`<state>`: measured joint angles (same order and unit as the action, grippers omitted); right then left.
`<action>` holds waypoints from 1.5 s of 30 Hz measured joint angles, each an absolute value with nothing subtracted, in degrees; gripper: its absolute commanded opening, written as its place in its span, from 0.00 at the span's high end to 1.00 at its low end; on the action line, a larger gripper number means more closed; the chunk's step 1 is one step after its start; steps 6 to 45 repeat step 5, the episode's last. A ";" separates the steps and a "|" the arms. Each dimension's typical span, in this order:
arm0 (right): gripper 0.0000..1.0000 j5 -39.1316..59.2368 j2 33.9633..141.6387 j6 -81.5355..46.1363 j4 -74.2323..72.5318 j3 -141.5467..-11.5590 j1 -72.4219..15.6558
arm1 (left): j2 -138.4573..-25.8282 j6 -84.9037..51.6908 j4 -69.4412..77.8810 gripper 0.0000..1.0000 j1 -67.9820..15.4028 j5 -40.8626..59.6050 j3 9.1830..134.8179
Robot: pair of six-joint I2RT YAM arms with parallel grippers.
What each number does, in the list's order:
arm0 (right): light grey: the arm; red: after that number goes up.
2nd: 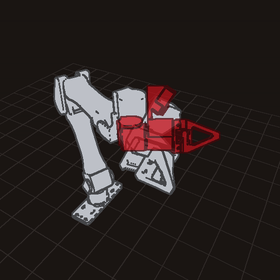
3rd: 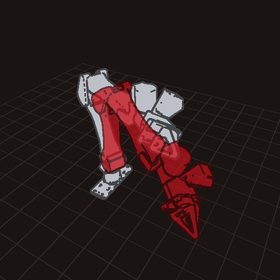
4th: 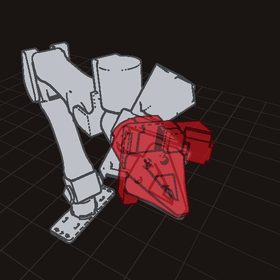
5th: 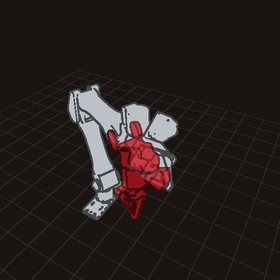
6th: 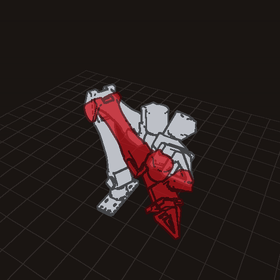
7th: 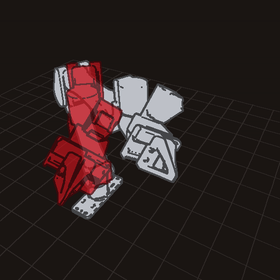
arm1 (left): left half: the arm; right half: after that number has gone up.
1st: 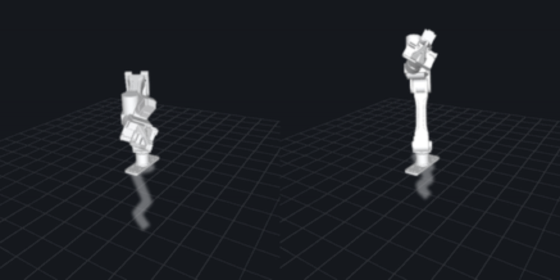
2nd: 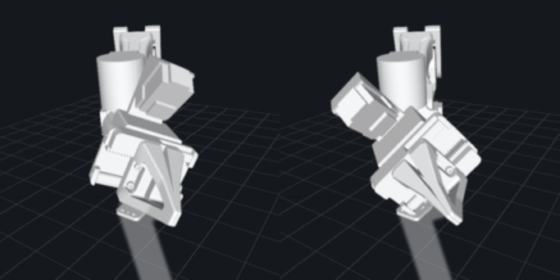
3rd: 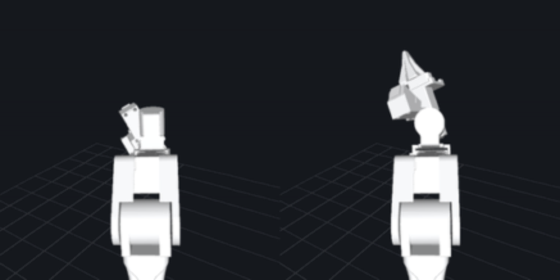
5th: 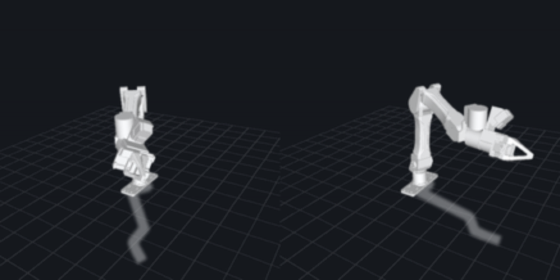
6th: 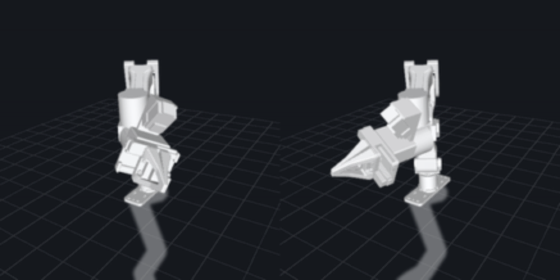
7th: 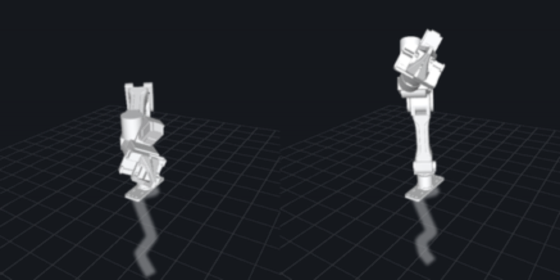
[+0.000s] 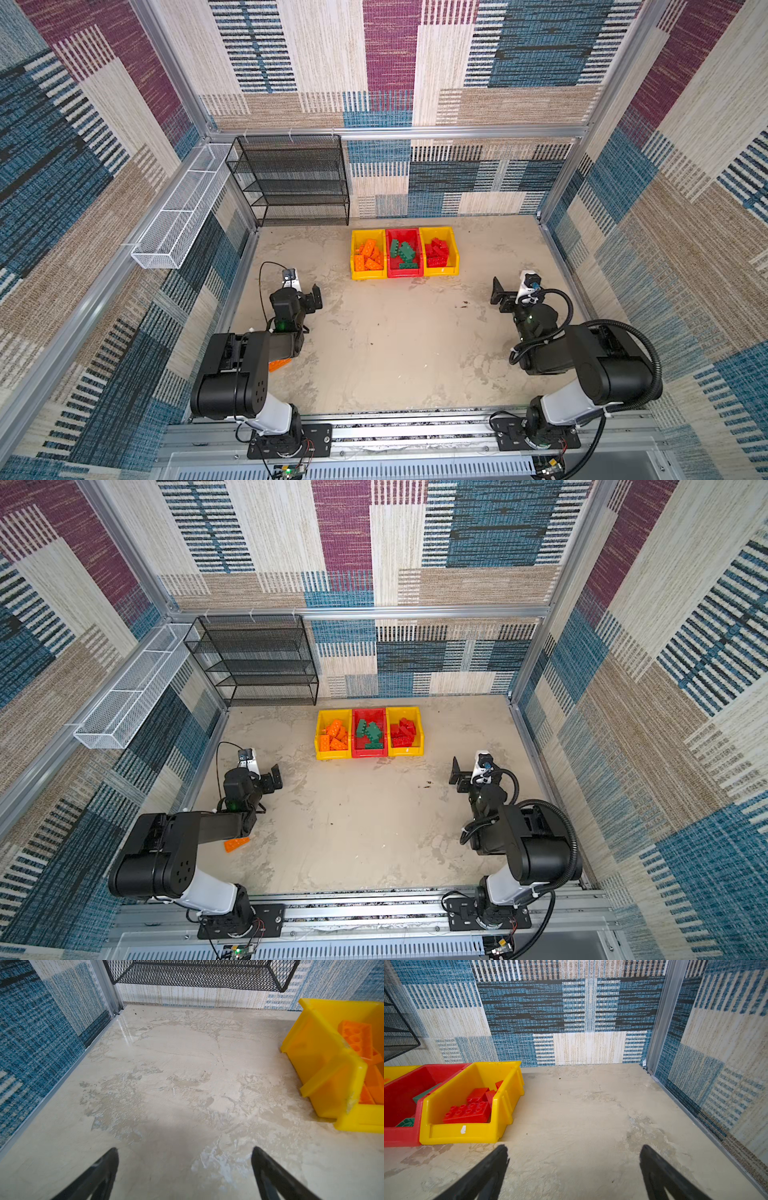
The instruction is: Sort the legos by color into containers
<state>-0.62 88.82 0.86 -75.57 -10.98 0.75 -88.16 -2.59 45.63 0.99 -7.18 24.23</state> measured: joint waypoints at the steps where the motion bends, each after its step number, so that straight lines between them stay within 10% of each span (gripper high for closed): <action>1: 0.00 -0.62 88.82 0.86 -75.57 -11.05 0.78 | -88.16 -2.59 45.63 0.00 0.99 -7.18 24.23; 45: 0.00 -0.62 88.82 0.86 -75.57 -11.20 0.75 | -88.16 -2.59 45.63 0.00 0.99 -7.18 24.23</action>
